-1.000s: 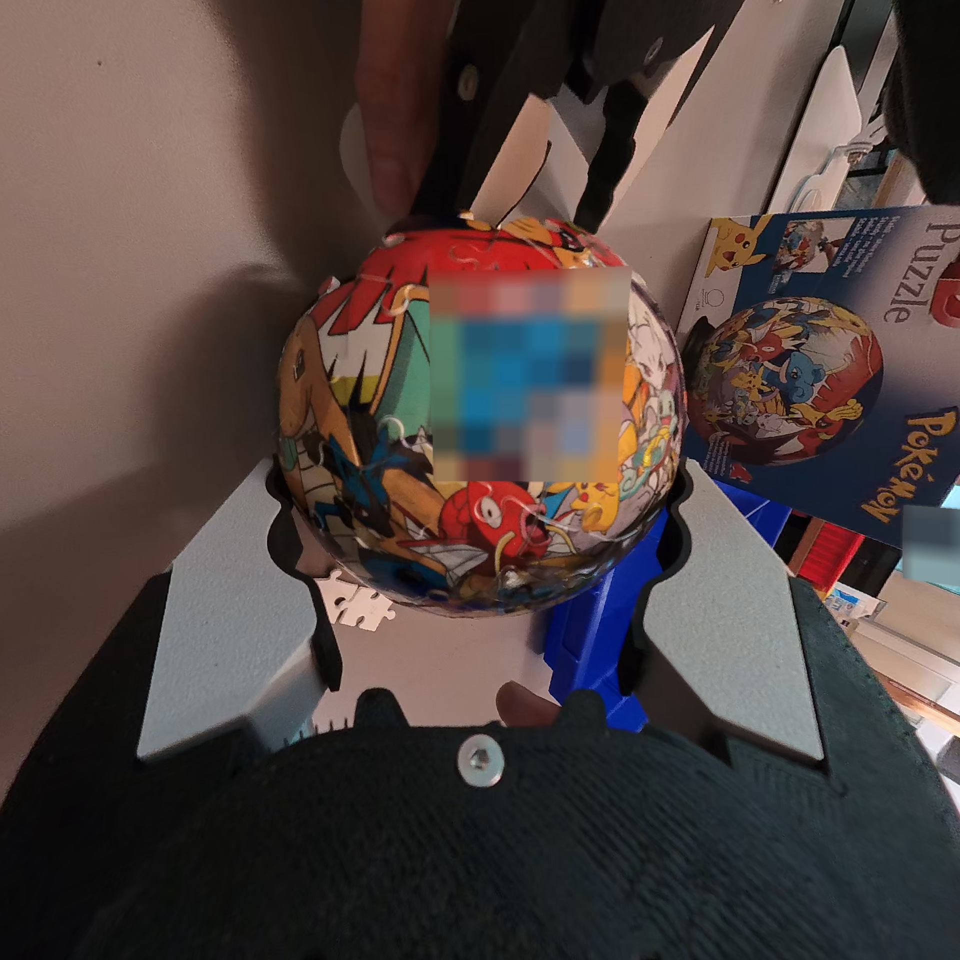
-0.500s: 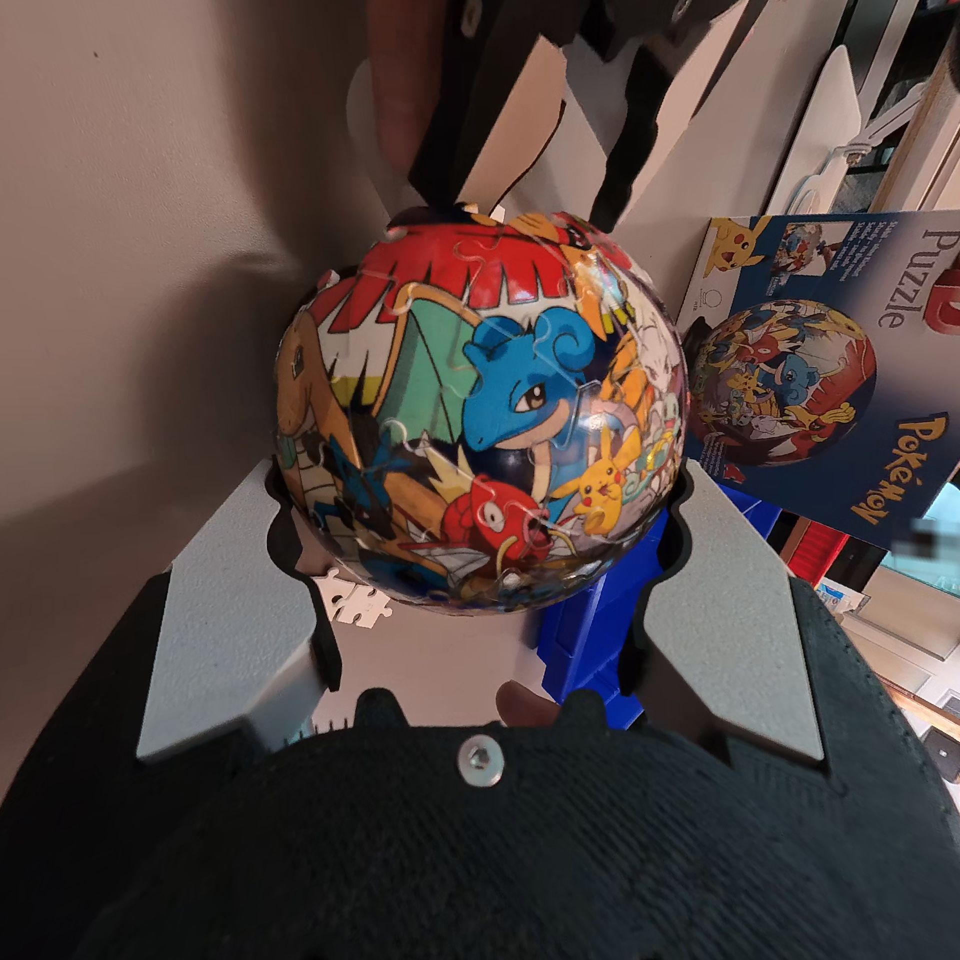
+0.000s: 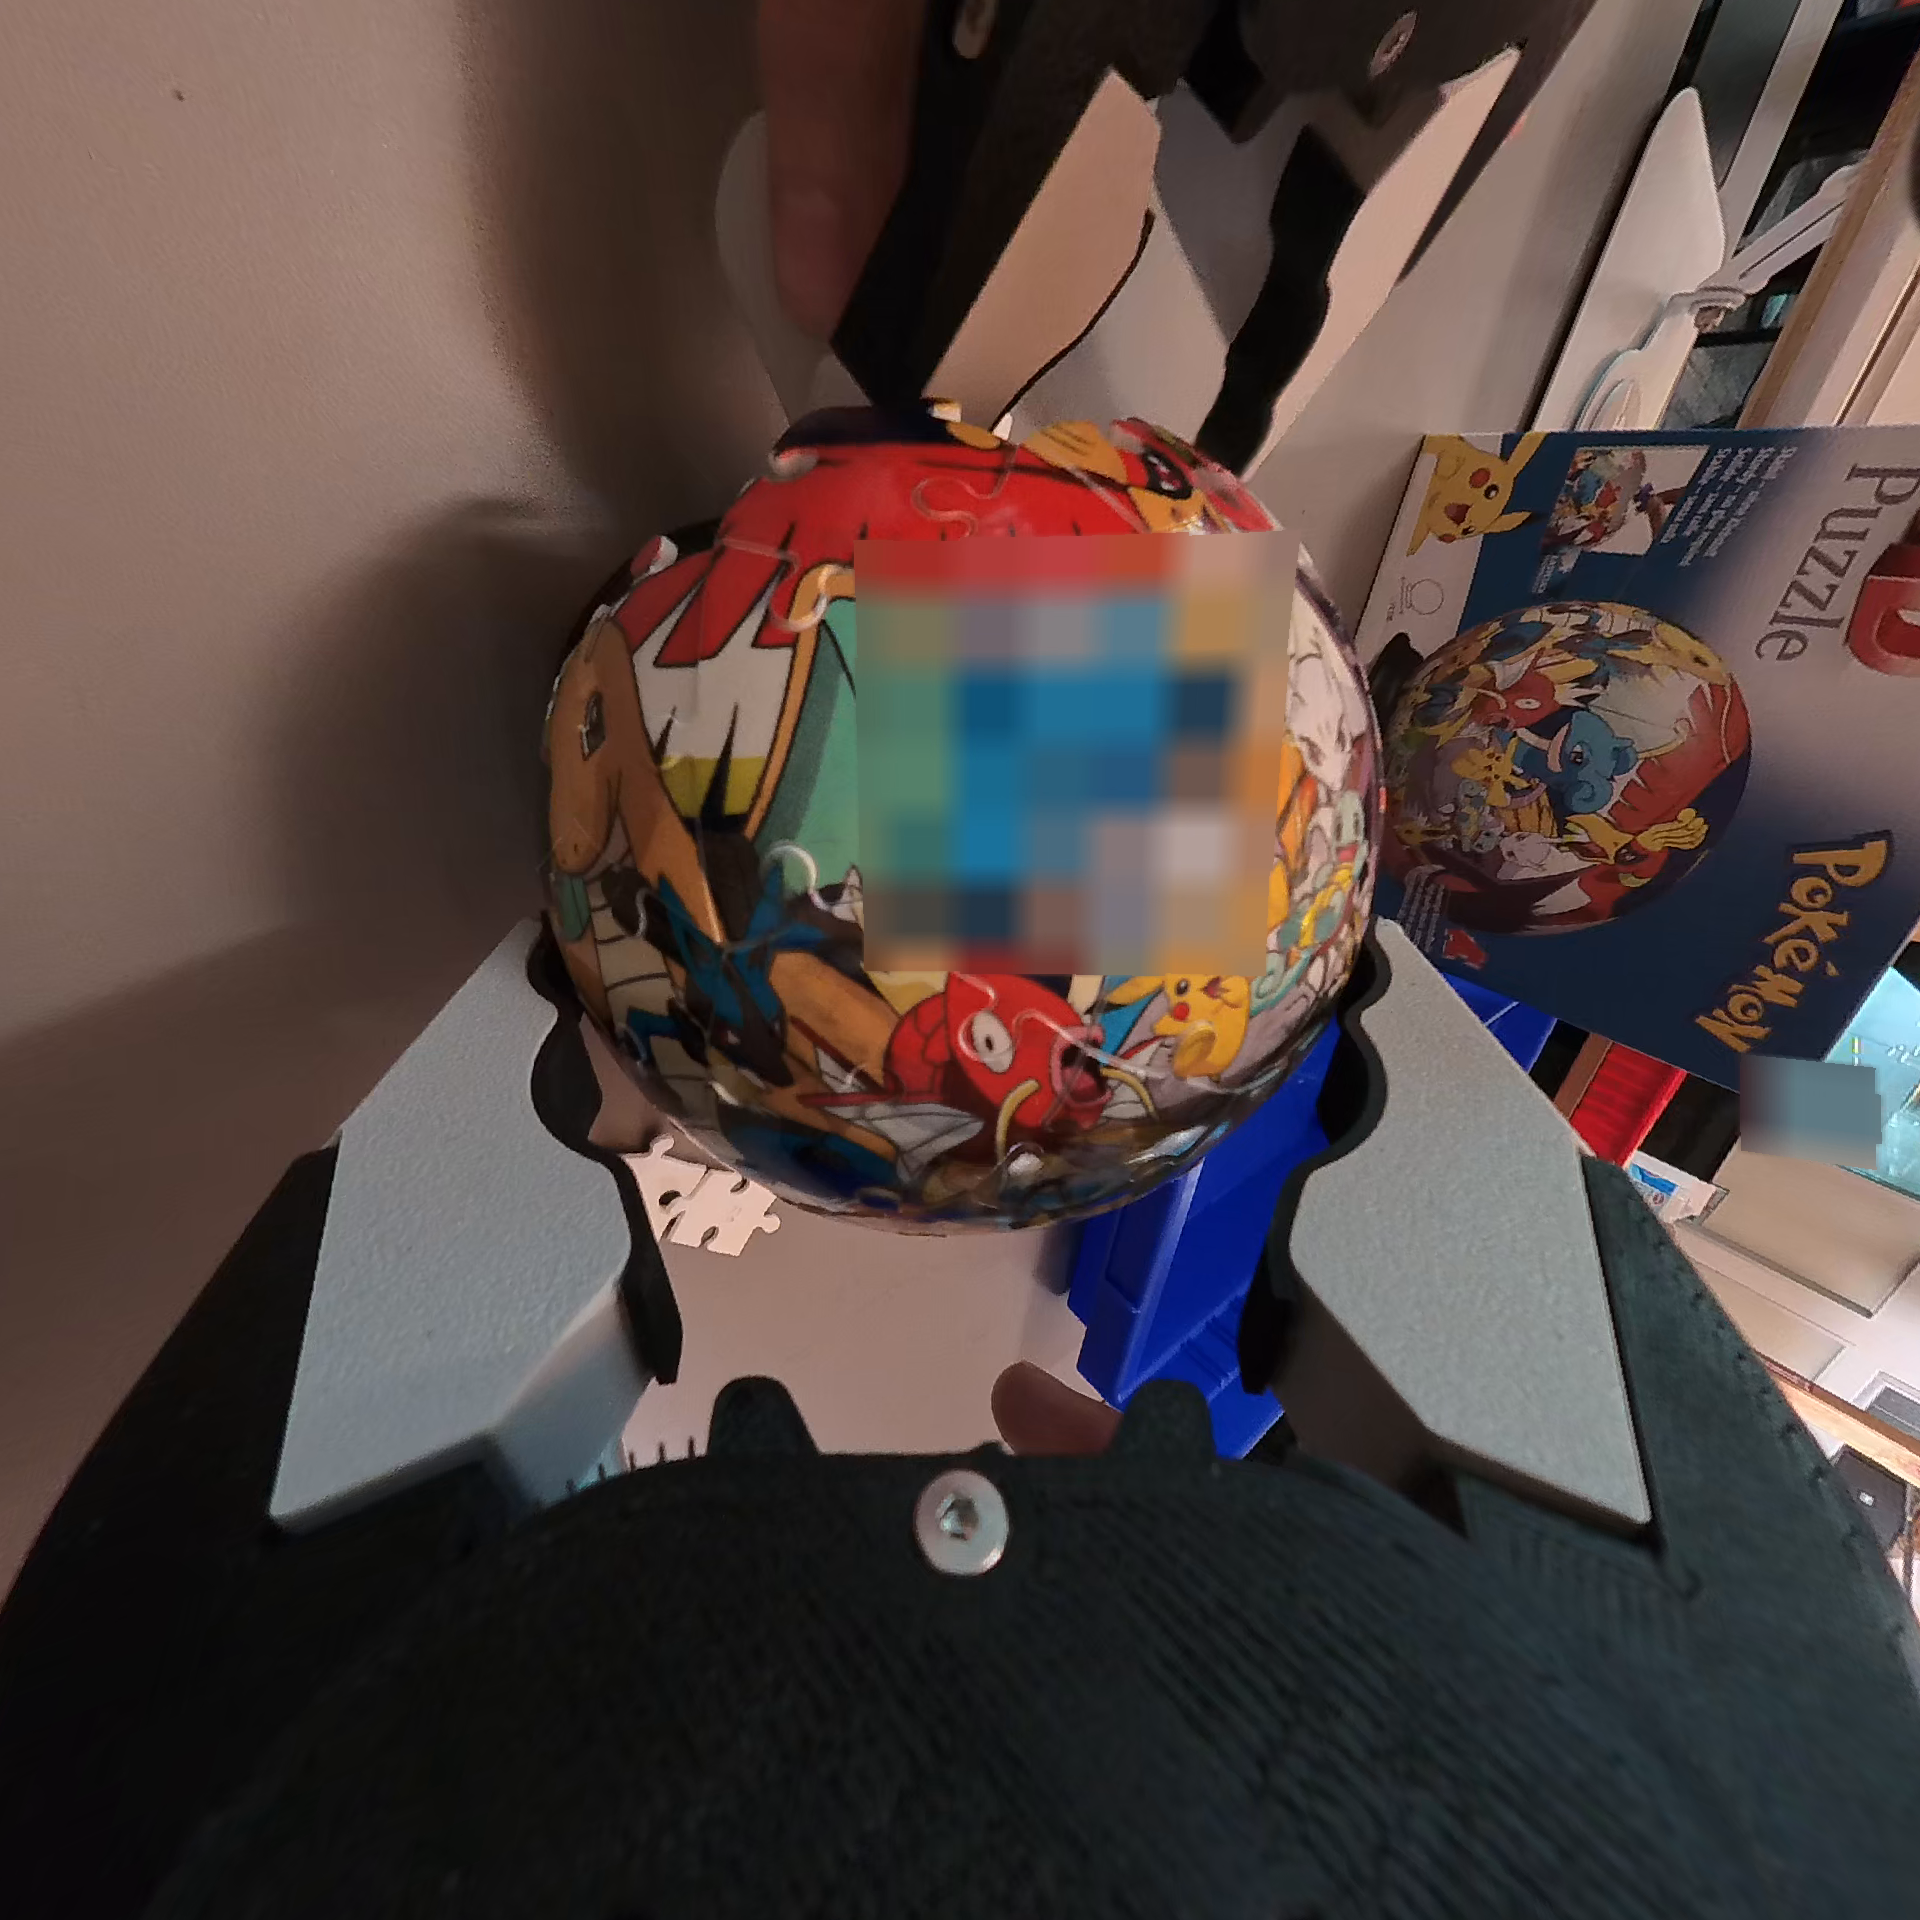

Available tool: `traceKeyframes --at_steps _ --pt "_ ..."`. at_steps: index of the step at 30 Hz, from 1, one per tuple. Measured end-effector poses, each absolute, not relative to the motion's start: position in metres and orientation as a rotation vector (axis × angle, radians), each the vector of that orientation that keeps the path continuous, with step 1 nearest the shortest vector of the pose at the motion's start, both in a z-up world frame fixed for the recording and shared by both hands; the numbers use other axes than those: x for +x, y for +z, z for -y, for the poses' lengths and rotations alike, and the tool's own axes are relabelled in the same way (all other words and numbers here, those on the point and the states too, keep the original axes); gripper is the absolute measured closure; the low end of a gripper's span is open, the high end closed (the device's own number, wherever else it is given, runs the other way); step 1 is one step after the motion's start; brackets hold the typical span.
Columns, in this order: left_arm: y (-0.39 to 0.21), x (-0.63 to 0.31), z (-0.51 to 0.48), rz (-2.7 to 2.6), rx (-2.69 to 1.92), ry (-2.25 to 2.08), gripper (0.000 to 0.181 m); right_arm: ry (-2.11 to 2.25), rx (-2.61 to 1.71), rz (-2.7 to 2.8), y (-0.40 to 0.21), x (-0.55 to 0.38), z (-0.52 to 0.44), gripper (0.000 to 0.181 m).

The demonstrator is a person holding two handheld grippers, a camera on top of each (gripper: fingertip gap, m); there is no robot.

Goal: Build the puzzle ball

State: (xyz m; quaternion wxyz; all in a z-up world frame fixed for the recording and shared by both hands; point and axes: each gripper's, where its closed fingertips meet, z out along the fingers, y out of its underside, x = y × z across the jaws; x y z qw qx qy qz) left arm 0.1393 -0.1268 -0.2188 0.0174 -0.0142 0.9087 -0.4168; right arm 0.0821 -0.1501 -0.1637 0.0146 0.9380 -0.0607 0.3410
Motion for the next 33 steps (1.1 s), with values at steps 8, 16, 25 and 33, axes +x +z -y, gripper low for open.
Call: traceKeyframes --at_steps 8,16,25,33 --pt "-0.215 0.135 0.128 -2.804 0.117 -1.343 0.064 1.088 2.926 0.182 -0.162 0.082 0.147 0.041" --pt "-0.217 0.134 0.134 -2.841 0.229 -1.346 0.071 1.229 3.084 0.216 -0.162 0.086 0.136 0.036" --pt "-0.218 0.132 0.138 -2.853 0.250 -1.340 0.071 1.128 3.122 0.198 -0.171 0.092 0.143 0.030" --pt "-0.219 0.133 0.139 -2.853 0.233 -1.333 0.070 1.066 3.331 0.535 -0.178 0.088 0.141 0.029"
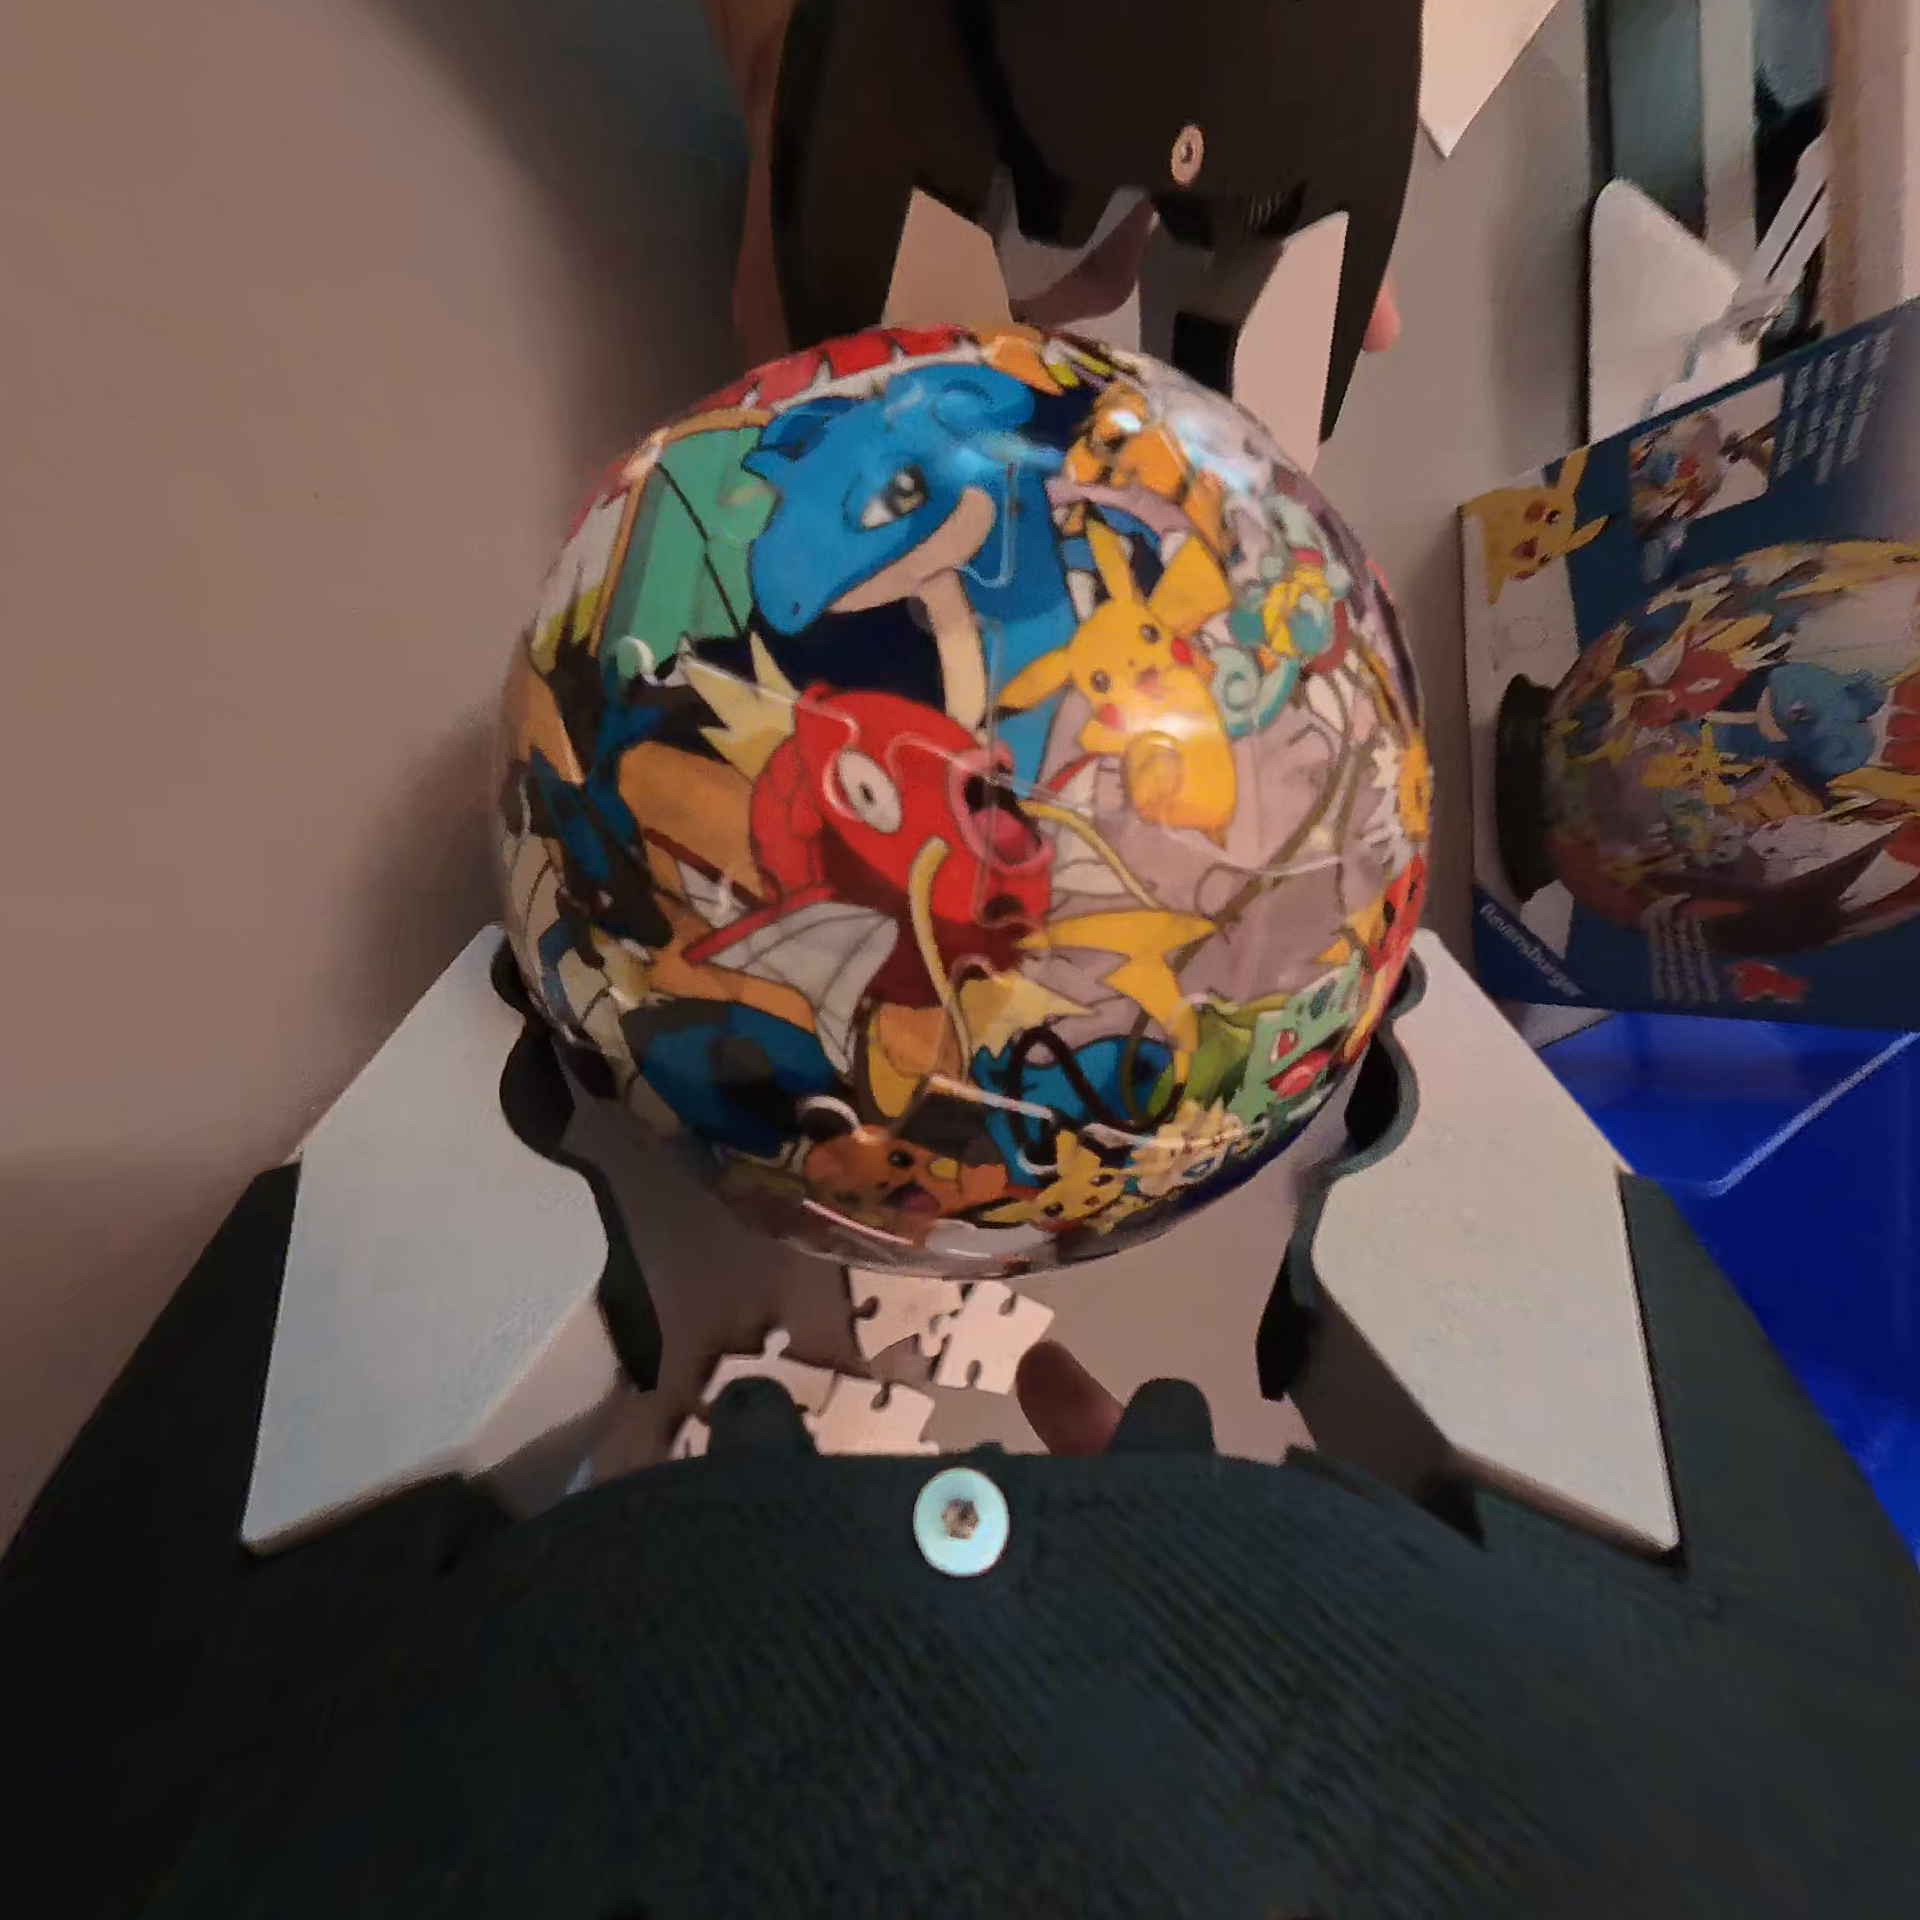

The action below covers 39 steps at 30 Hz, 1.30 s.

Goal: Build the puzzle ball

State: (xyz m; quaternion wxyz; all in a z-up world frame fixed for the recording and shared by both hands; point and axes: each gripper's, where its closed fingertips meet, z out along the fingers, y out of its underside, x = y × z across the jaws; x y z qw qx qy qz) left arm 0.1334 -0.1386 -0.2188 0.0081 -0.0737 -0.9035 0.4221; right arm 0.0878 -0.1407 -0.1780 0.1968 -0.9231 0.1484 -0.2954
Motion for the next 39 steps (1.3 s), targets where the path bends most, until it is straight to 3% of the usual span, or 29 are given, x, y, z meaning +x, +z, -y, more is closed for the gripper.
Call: traceKeyframes --at_steps 19,39 --pt "-0.210 0.137 0.130 2.881 -0.227 1.428 0.073 -1.167 -2.976 -0.035 -0.167 0.097 0.150 0.036" --pt "-0.220 0.131 0.122 2.788 -0.154 1.241 0.086 -1.019 -2.863 -0.076 -0.169 0.099 0.144 0.037"
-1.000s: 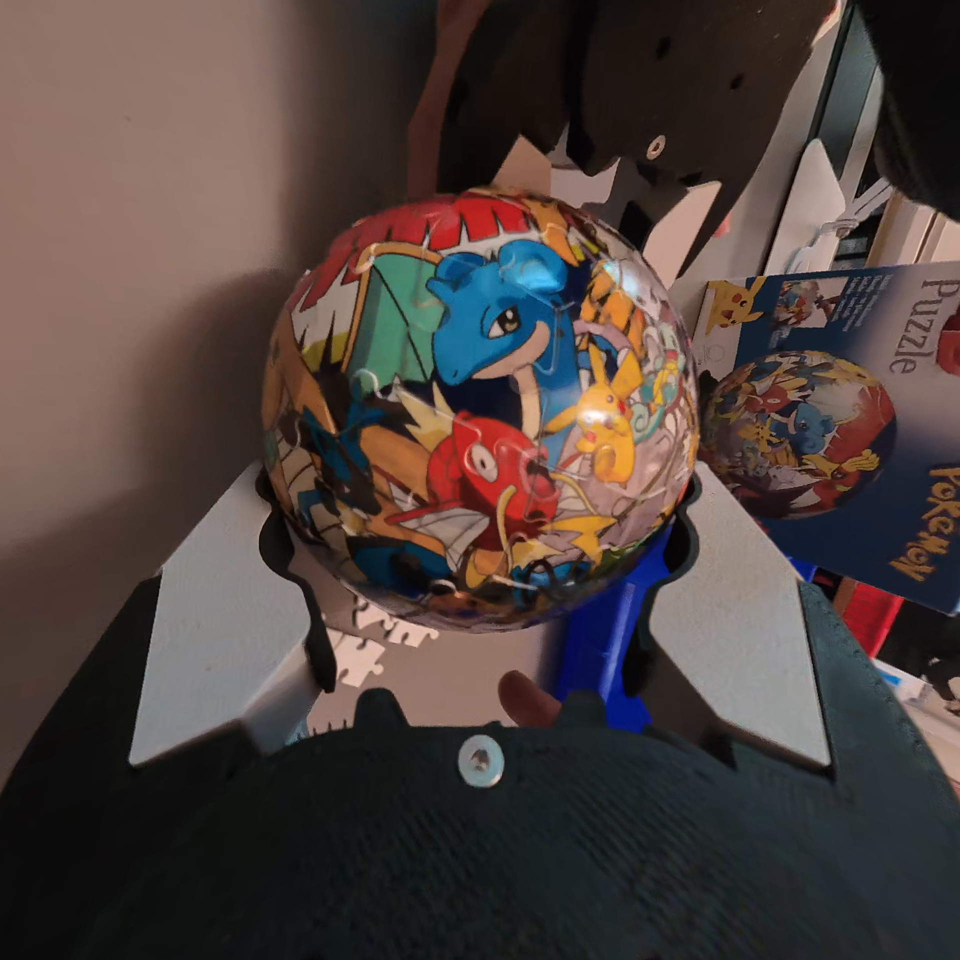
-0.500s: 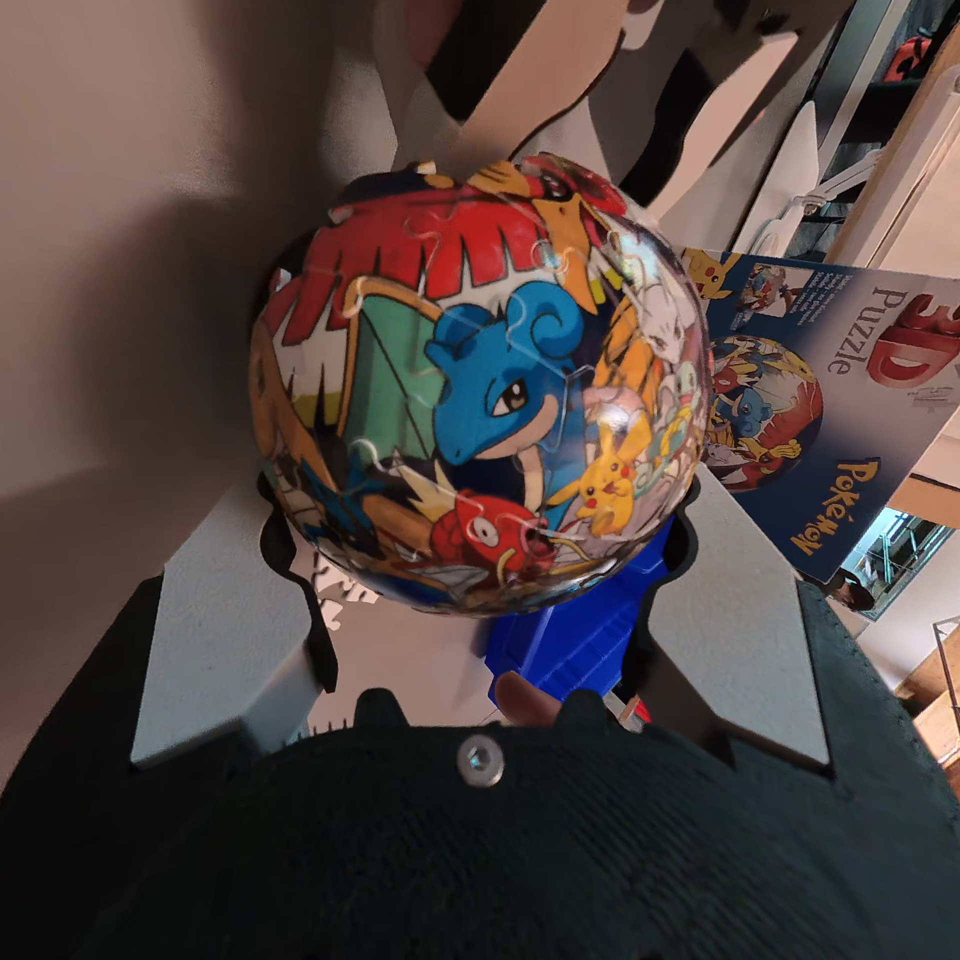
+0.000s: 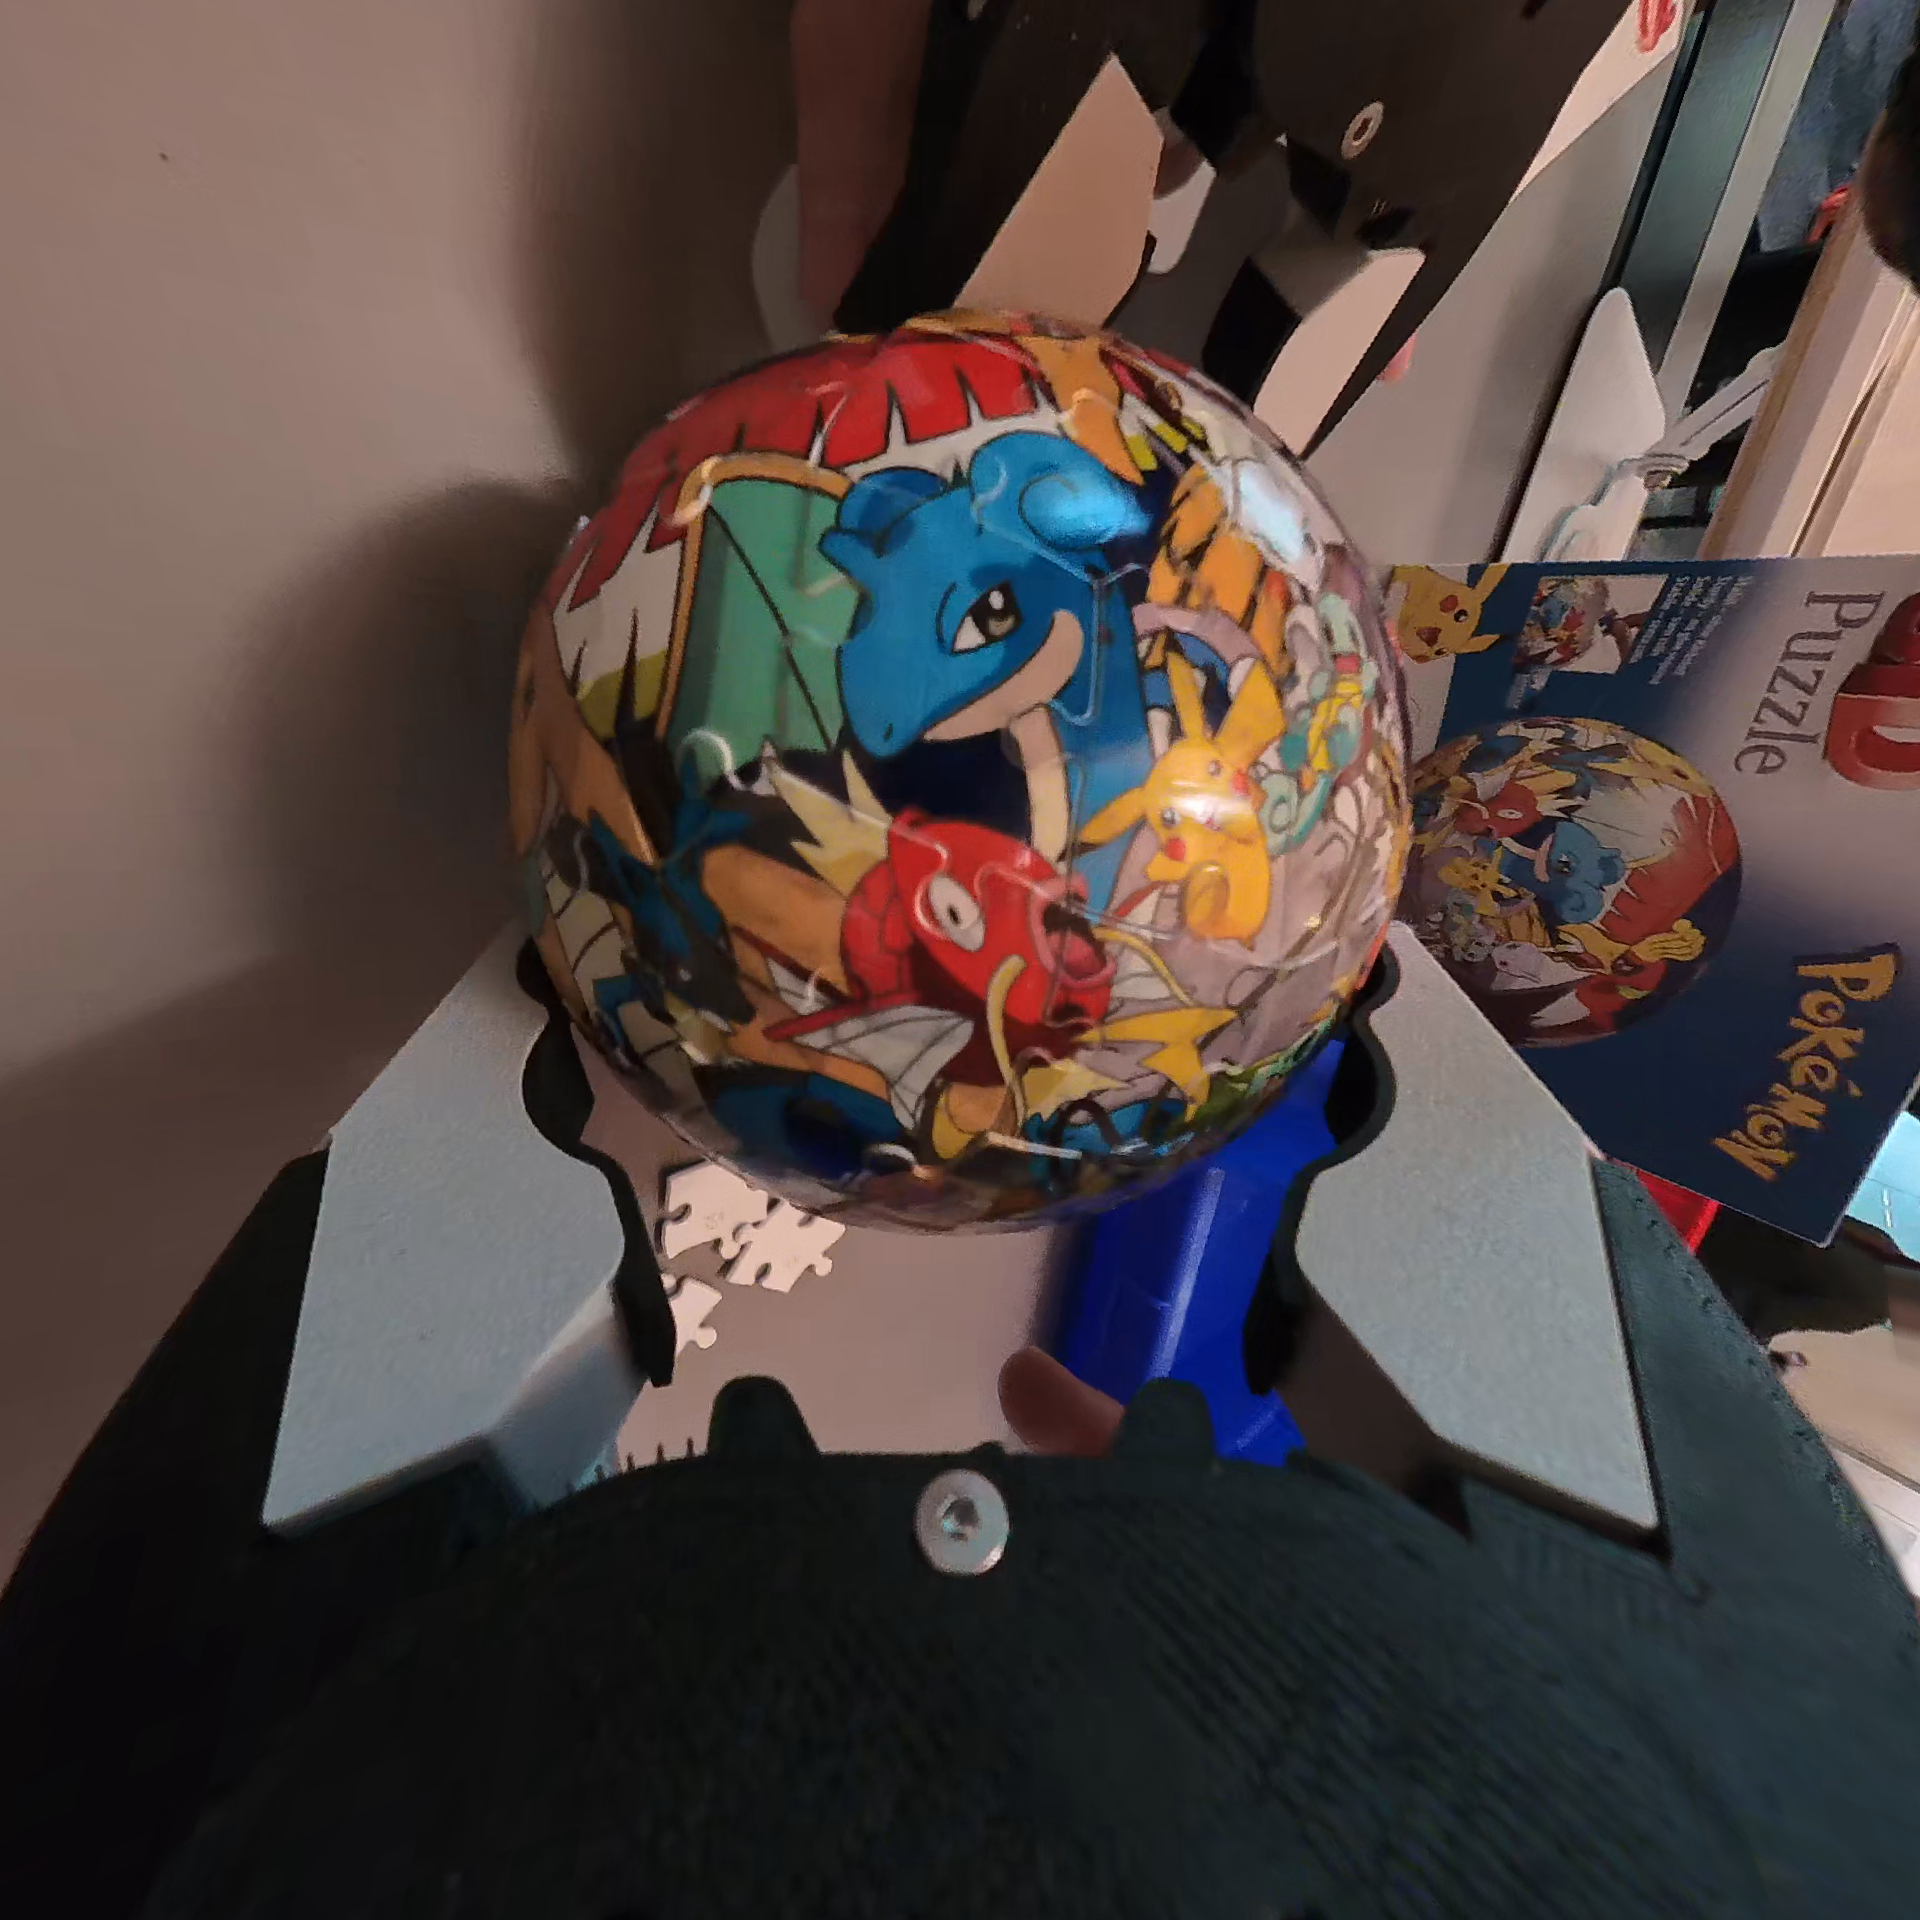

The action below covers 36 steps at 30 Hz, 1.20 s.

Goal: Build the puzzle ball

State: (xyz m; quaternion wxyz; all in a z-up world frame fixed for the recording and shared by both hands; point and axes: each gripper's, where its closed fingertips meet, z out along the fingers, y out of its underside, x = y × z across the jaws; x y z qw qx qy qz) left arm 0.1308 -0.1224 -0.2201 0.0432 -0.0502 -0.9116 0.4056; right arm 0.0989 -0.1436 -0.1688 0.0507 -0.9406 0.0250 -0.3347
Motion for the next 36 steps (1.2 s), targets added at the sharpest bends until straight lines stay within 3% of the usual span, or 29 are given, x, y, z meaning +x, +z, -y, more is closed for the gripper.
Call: traceKeyframes --at_steps 10,36 --pt "-0.224 0.133 0.123 2.784 0.003 1.224 0.061 -1.011 -2.836 -0.102 -0.170 0.099 0.142 0.036" --pt "-0.227 0.144 0.127 2.857 0.029 1.241 0.065 -0.965 -2.734 -0.210 -0.174 0.103 0.140 0.033"
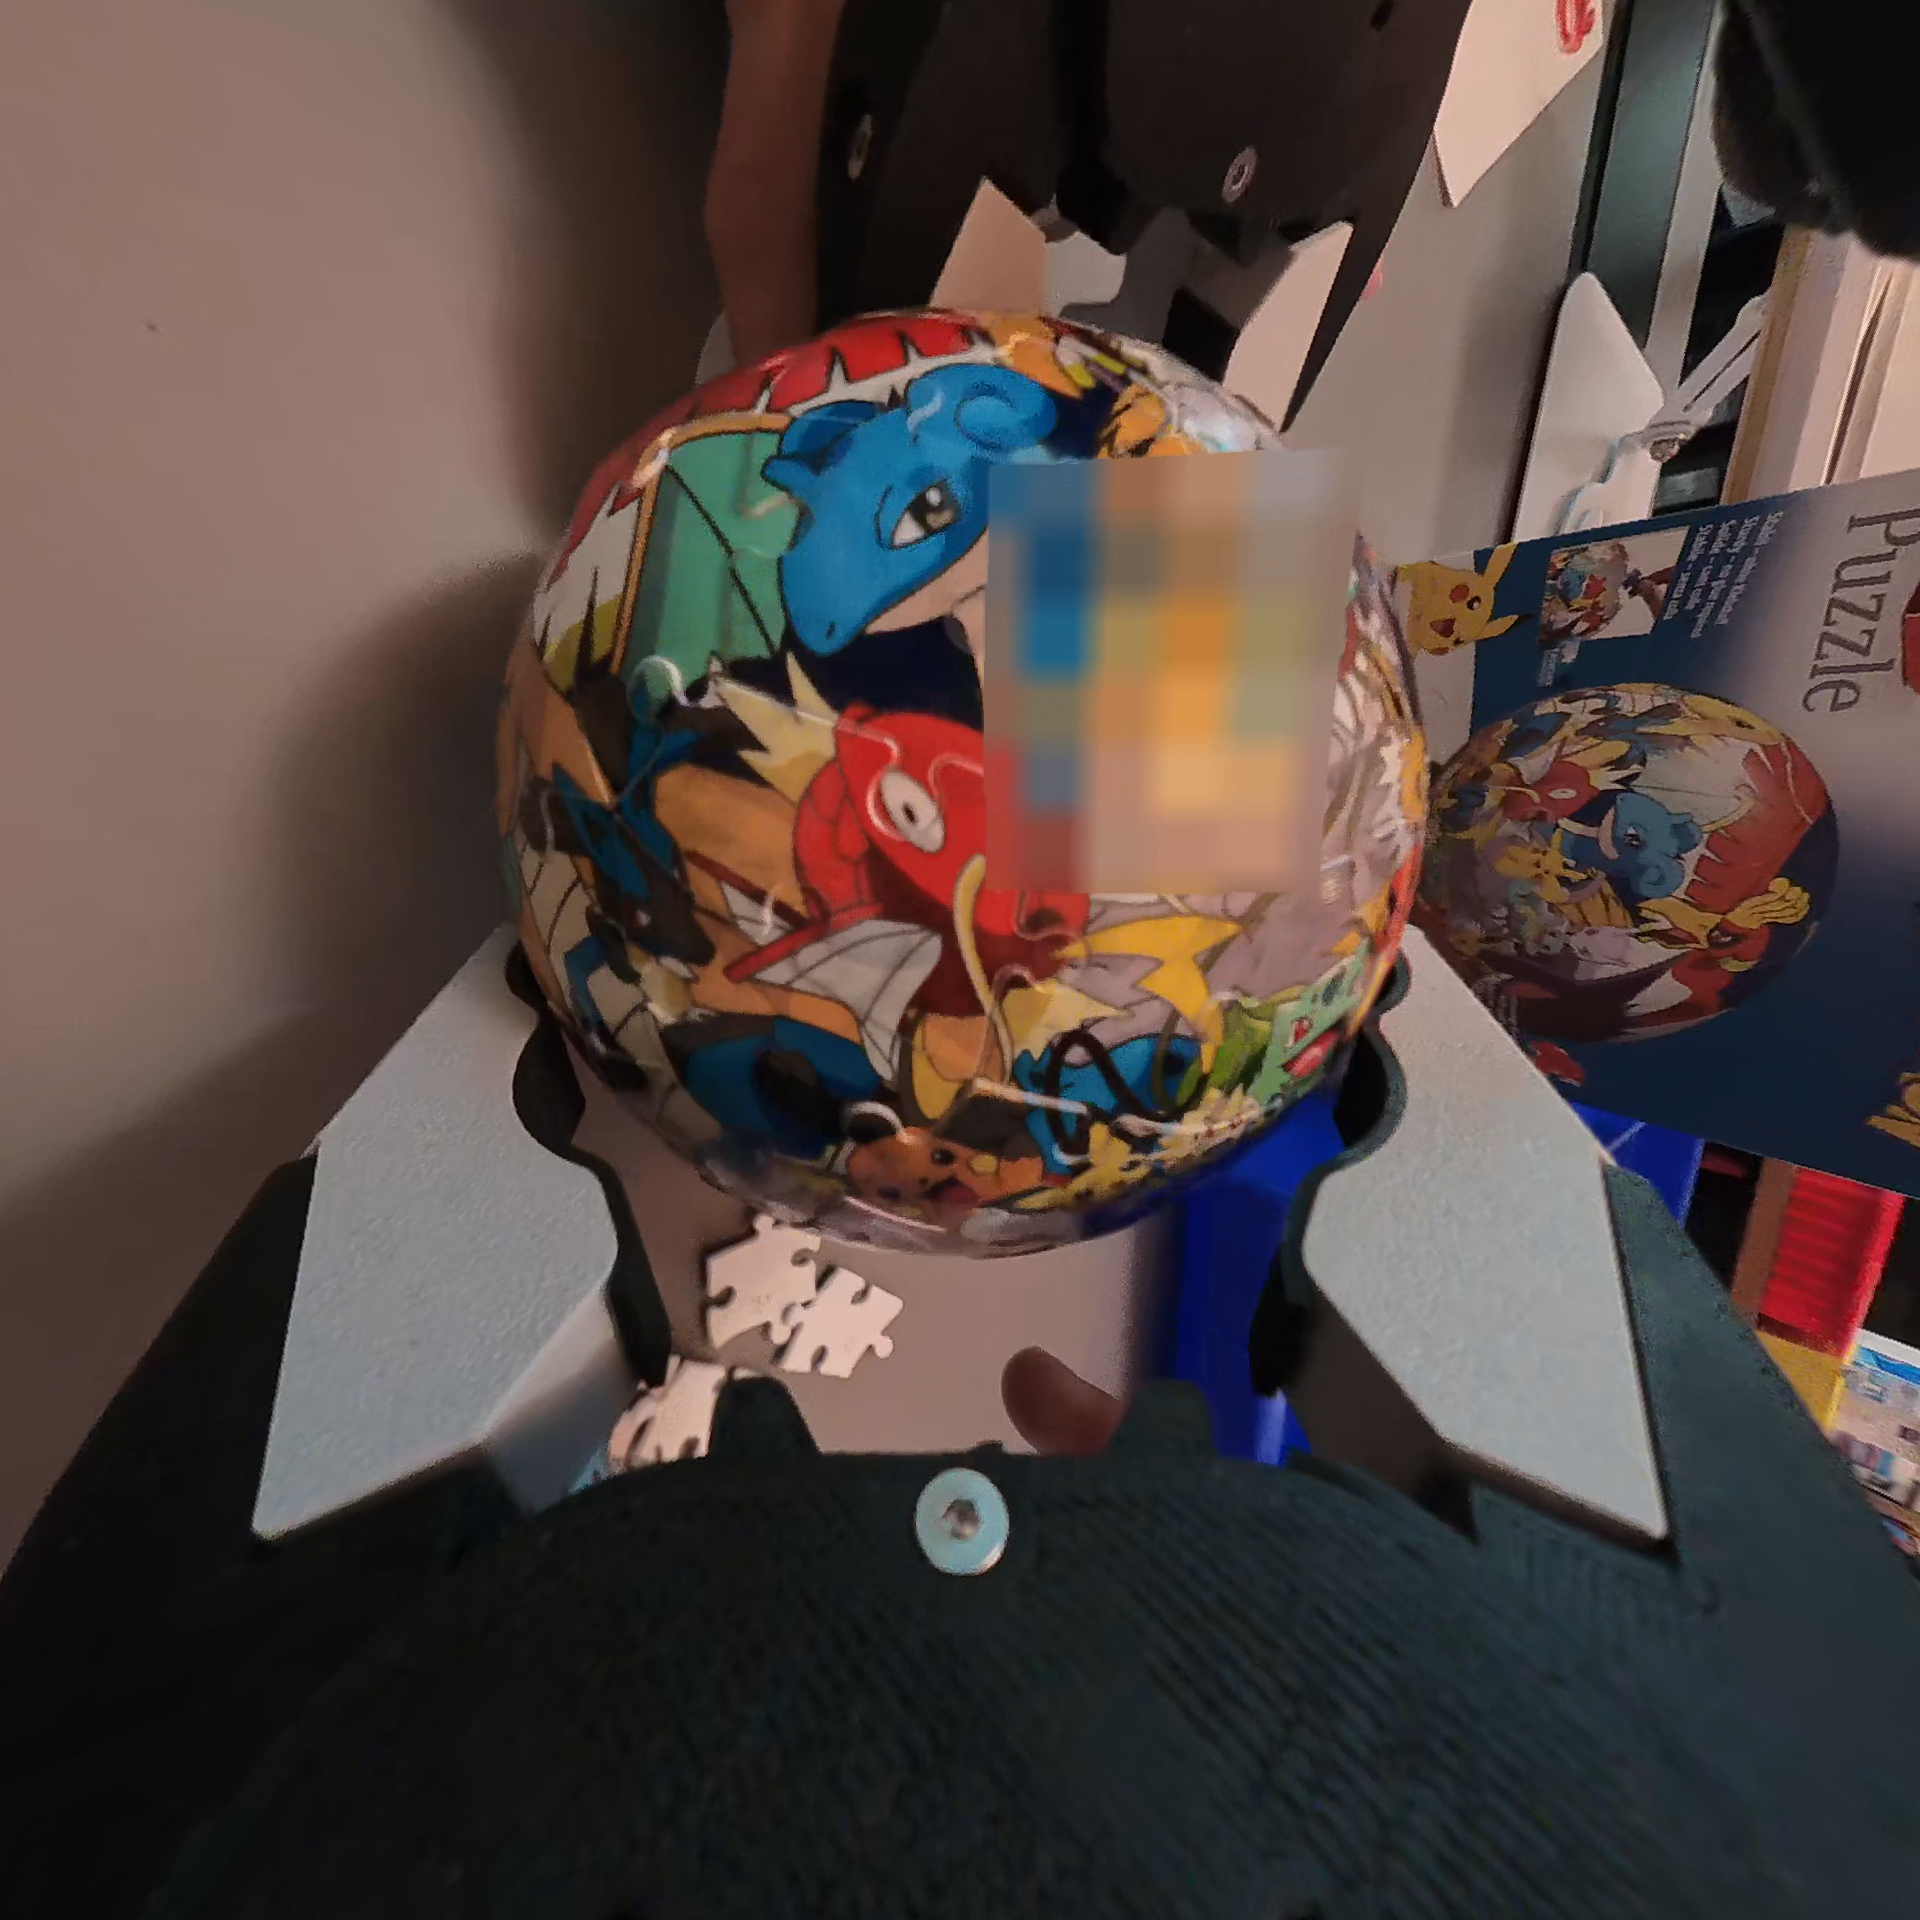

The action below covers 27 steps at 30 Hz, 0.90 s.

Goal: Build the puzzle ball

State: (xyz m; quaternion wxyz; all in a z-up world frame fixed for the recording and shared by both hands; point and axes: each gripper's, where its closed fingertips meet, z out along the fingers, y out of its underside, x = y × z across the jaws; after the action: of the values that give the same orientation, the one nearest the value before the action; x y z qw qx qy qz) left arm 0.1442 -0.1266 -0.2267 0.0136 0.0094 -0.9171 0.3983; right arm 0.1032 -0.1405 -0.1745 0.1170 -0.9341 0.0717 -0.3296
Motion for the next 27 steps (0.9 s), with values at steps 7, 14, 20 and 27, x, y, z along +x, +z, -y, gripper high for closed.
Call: traceKeyframes --at_steps 7,14,20,27 --pt "-0.228 0.149 0.128 2.860 0.055 1.221 0.061 -0.999 -2.740 -0.185 -0.167 0.104 0.139 0.031" --pt "-0.228 0.150 0.128 2.857 0.075 1.220 0.053 -0.963 -2.740 -0.138 -0.167 0.102 0.128 0.035" --pt "-0.227 0.151 0.128 2.852 0.103 1.227 0.061 -1.003 -2.775 -0.119 -0.168 0.105 0.132 0.035" --pt "-0.225 0.151 0.130 2.820 0.153 1.239 0.057 -1.030 -2.759 -0.134 -0.168 0.108 0.136 0.035"
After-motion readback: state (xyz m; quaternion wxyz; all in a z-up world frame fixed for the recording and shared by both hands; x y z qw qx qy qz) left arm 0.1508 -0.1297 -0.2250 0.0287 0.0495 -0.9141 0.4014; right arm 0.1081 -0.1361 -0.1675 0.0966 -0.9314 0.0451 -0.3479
